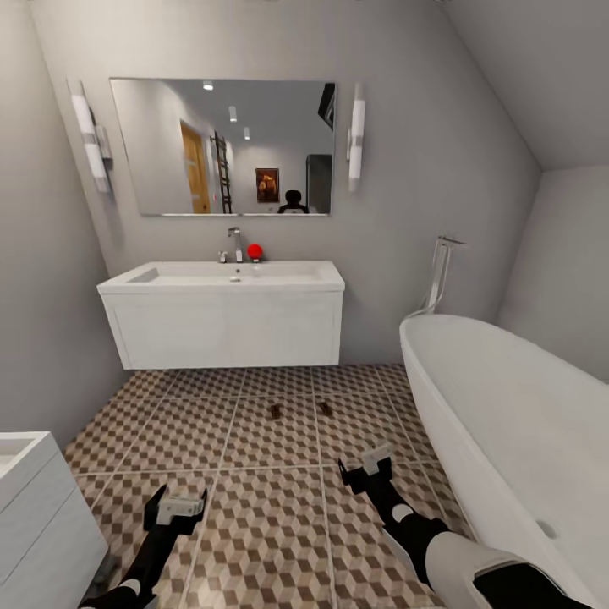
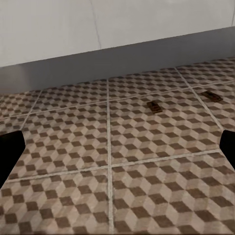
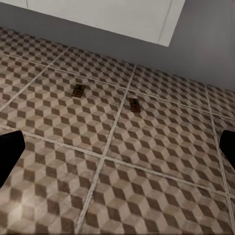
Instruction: Take the four mousetraps from the cabinet in the bathroom and place them on the bathroom floor. Make sure all four end up on the same floor surface, and ensure that at least two of them are either under or directly next to the same bathroom sink.
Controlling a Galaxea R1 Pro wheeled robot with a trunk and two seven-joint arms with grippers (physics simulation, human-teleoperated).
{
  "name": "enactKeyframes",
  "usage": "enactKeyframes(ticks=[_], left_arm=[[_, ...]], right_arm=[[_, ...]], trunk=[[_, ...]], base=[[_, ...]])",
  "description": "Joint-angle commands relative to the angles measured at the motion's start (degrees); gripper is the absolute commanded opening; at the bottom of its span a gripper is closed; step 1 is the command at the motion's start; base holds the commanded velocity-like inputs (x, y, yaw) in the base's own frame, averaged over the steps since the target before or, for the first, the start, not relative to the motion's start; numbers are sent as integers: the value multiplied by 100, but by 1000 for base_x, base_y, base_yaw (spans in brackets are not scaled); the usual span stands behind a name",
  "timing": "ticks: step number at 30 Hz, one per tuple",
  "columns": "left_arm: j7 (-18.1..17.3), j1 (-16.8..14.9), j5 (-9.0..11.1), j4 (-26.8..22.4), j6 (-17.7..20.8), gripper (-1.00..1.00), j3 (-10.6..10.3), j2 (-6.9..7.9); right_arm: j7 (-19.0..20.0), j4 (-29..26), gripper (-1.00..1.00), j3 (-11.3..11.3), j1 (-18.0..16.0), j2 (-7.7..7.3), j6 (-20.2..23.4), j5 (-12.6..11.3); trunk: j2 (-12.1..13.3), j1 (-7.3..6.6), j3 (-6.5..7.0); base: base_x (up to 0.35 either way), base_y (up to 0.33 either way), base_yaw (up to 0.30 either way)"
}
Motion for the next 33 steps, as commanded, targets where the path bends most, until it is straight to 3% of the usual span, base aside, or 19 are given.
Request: enactKeyframes(ticks=[1, 8, 11, 33], left_arm=[[36, -3, 17, 32, -36, 100, -52, -2], [35, 5, 17, 233, -208, 100, -56, -27], [30, 18, 17, 349, -233, 100, -58, -101], [26, 40, 17, 564, -244, 100, -61, -256]], right_arm=[[-27, 6, 100, 2, 20, 0, -19, 45], [-30, 6, 100, 1, 221, -18, -39, 40], [-34, 6, 100, 1, 256, -43, -42, 32], [-74, 13, 100, -7, 302, -72, -3, 10]], trunk=[[39, -24, 13], [320, -177, 138], [440, -243, 192], [1322, -726, 587]], base=[[0, 0, 0], [0, 0, 0], [0, 0, 0], [0, 0, 0]])
